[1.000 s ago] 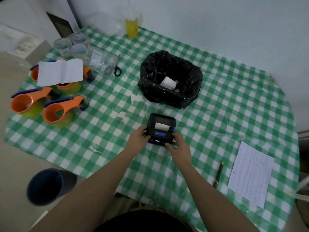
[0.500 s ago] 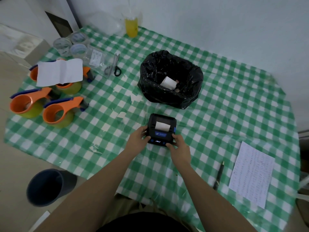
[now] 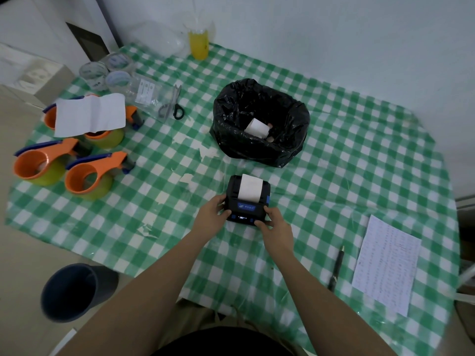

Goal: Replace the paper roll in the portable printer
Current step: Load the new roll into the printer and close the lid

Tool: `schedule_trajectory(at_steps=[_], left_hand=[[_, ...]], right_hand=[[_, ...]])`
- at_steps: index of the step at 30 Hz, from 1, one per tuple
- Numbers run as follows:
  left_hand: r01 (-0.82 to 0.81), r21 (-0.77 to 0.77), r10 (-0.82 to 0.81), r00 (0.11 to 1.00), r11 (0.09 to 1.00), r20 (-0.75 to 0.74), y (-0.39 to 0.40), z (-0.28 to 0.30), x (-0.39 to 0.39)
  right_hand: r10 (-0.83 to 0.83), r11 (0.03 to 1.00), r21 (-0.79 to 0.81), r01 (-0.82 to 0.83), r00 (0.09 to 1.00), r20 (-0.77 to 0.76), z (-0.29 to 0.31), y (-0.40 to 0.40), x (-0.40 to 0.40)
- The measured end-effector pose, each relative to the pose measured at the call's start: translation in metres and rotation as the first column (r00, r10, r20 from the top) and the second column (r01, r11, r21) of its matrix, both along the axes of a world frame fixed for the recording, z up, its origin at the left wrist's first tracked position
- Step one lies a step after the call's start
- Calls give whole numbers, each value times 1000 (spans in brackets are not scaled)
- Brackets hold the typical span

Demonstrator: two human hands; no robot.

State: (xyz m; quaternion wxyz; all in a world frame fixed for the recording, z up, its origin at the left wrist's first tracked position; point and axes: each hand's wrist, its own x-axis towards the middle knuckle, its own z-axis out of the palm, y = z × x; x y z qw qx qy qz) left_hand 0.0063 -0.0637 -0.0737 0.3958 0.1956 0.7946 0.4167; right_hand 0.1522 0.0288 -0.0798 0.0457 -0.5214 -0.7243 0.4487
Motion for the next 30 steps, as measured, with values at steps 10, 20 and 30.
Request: schedule_trajectory(at_steps=[10,20,30], left_hand=[[16,-3,-16,1000,1000,-15,0,2,0],[20,-13,-20,1000,1000,-5,0,3,0],[19,-22,-19,1000,1000,5,0,1,0]], right_hand=[[10,1000,2,-10,1000,-9,1,0,1],[3,1000,-25,-4,1000,-12,1,1,1],[19,1000,-9,-19,1000,2,3,1,1]])
